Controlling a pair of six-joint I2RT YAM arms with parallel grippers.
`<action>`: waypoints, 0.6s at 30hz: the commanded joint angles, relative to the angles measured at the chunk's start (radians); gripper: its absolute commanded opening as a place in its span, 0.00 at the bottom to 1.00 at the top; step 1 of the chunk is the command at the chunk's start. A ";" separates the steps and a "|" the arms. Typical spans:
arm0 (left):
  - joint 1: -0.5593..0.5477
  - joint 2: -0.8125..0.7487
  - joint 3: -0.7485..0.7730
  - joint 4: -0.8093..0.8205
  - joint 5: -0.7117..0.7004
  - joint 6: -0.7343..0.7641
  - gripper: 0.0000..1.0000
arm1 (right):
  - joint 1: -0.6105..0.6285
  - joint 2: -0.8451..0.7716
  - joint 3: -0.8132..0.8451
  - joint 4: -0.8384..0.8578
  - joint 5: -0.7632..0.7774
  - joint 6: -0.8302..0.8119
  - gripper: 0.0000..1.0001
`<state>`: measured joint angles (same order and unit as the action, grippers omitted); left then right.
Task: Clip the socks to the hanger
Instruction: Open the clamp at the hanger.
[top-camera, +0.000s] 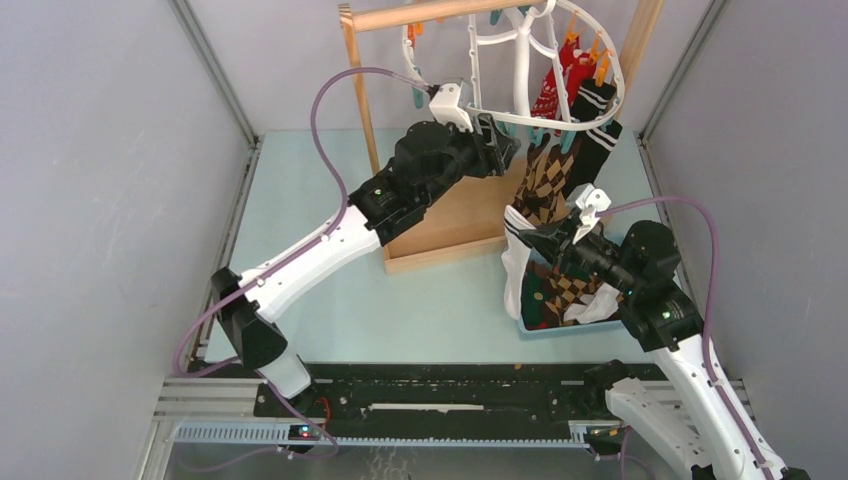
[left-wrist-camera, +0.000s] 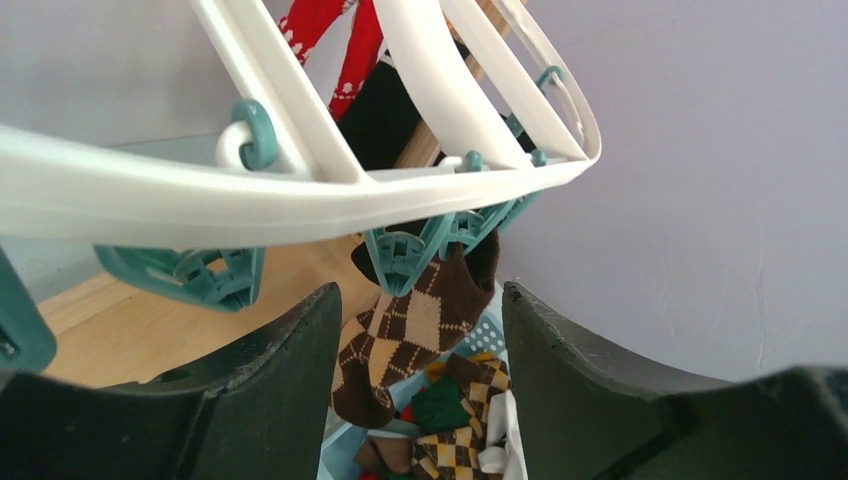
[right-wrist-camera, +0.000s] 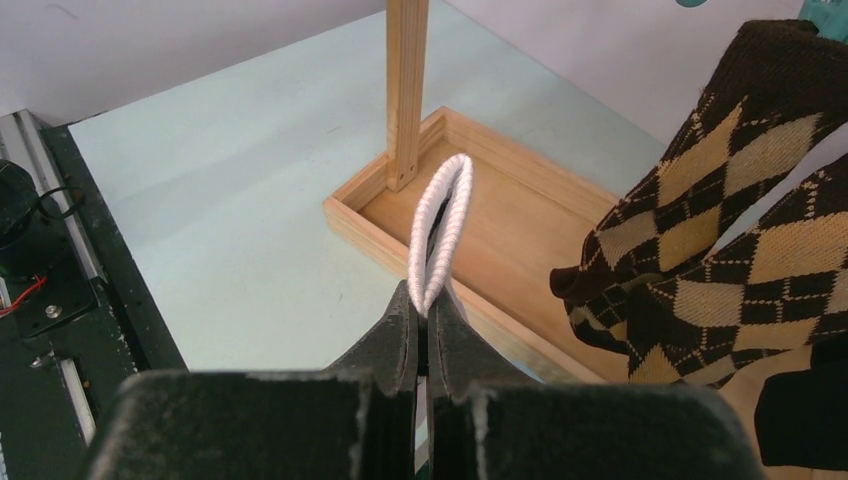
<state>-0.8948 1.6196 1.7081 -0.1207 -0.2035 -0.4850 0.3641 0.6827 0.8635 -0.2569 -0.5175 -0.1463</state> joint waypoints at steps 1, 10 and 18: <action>0.007 0.025 0.059 0.087 -0.039 0.034 0.64 | -0.011 0.001 0.040 0.033 -0.006 0.015 0.00; 0.008 0.071 0.105 0.117 -0.074 0.061 0.61 | -0.017 0.000 0.038 0.026 -0.014 0.010 0.00; 0.008 0.092 0.143 0.110 -0.097 0.093 0.56 | -0.021 0.002 0.040 0.028 -0.022 0.009 0.00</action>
<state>-0.8936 1.7027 1.7771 -0.0452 -0.2646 -0.4335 0.3523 0.6857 0.8635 -0.2573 -0.5262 -0.1467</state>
